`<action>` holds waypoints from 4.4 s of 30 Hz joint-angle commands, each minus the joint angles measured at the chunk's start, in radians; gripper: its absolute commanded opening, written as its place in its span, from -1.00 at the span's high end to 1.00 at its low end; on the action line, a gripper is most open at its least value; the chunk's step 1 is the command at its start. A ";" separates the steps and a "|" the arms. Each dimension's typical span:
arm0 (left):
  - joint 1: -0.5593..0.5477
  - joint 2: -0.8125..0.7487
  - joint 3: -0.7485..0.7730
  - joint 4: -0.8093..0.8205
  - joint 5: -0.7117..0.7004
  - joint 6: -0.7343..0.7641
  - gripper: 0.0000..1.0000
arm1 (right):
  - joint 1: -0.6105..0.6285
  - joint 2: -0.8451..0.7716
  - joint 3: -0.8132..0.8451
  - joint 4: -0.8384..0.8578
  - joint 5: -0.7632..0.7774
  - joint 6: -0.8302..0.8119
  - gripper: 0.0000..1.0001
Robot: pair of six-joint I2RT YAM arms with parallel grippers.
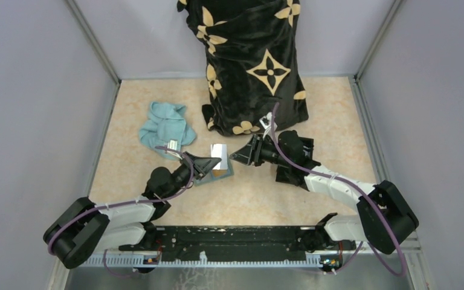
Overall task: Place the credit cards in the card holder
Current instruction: Pick up the credit card from the storage box, then insert the credit card into the card holder.
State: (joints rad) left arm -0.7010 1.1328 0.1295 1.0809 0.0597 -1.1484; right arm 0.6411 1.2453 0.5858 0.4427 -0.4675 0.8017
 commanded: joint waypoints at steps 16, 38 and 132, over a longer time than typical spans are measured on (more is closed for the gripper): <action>-0.006 0.128 0.014 0.189 0.034 -0.064 1.00 | 0.017 0.147 -0.012 0.299 -0.109 0.112 0.24; -0.005 0.068 -0.090 0.103 -0.105 -0.132 -0.02 | 0.027 0.190 0.031 0.350 -0.159 0.123 1.00; -0.003 -0.096 0.064 -0.951 -0.470 -0.086 0.48 | 0.091 0.713 0.424 -0.191 -0.057 -0.075 1.00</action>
State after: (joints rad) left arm -0.7025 1.0149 0.1848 0.1360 -0.4141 -1.2304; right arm 0.7193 1.9583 1.0332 0.2146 -0.5510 0.7177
